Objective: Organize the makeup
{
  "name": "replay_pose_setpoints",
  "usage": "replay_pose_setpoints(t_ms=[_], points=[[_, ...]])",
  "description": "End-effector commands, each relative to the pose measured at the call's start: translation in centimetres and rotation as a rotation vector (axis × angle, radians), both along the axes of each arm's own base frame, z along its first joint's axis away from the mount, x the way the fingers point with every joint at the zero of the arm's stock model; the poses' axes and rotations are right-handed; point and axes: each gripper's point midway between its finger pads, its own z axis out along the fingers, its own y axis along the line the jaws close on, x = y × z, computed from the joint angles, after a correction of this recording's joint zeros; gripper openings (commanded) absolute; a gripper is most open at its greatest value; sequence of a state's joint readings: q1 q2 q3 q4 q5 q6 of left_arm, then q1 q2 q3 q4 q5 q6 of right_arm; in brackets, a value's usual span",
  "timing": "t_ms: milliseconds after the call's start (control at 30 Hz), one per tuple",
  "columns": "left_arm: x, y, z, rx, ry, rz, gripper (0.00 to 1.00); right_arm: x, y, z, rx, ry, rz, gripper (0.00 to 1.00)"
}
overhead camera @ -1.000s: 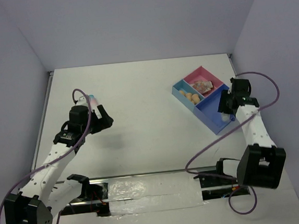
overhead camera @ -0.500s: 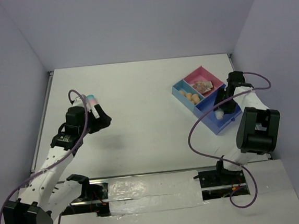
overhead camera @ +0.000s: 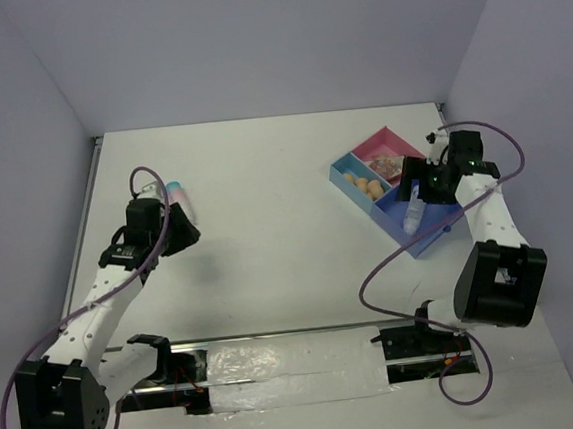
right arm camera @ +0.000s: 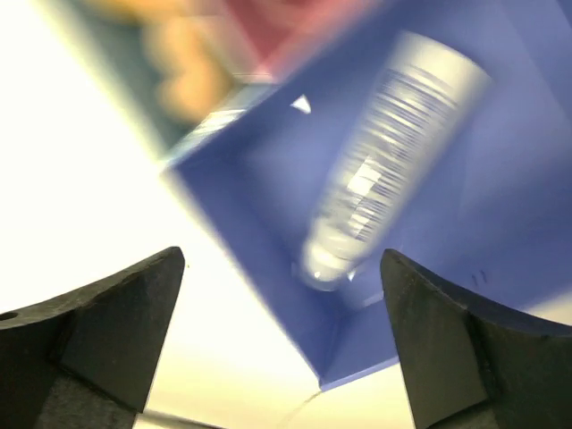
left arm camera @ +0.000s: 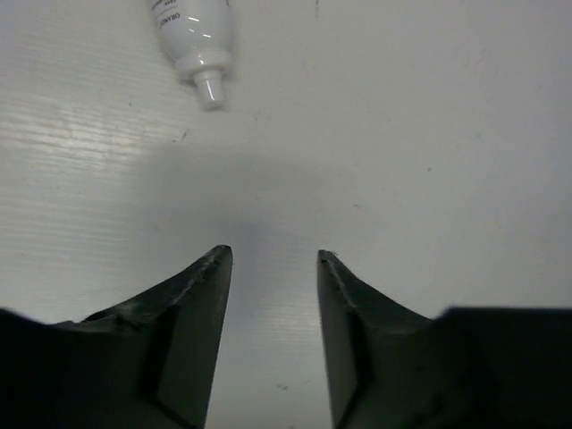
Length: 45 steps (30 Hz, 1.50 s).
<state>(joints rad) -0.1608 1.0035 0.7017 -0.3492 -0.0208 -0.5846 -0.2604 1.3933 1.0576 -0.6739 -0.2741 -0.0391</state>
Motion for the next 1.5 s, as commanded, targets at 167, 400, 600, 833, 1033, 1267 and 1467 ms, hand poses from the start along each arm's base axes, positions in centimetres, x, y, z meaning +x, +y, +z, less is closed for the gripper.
replay_pose_setpoints(t_ms=[167, 400, 600, 833, 1033, 1267, 1467], points=[[2.6, 3.1, 0.5, 0.053, 0.078, 0.037, 0.00, -4.4, 11.8, 9.9, 0.166, -0.505, 0.898, 0.66], [5.5, 5.4, 0.2, 0.137, 0.153, 0.059, 0.63, -5.1, 15.4, 8.7, 0.081, -0.525, 1.058, 0.64], [8.4, 5.4, -1.8, 0.144, 0.208, 0.035, 0.77, -4.3, 17.0, 9.1, 0.113, -0.534, 1.050, 1.00], [11.7, 5.1, -4.3, 0.141, 0.250, 0.008, 0.78, -4.7, 17.7, 8.6, 0.168, -0.514, 1.042, 0.99], [13.0, 5.3, -6.6, 0.158, 0.300, 0.001, 0.77, -5.6, 17.8, 7.6, 0.189, -0.491, 1.041, 1.00], [13.3, 5.5, -9.6, 0.166, 0.345, 0.005, 0.70, -6.0, 17.8, 7.2, 0.193, -0.485, 1.027, 1.00], [13.2, 5.1, -10.5, 0.150, 0.341, -0.013, 0.45, -6.4, 17.9, 7.0, 0.213, -0.473, 1.020, 0.99]])
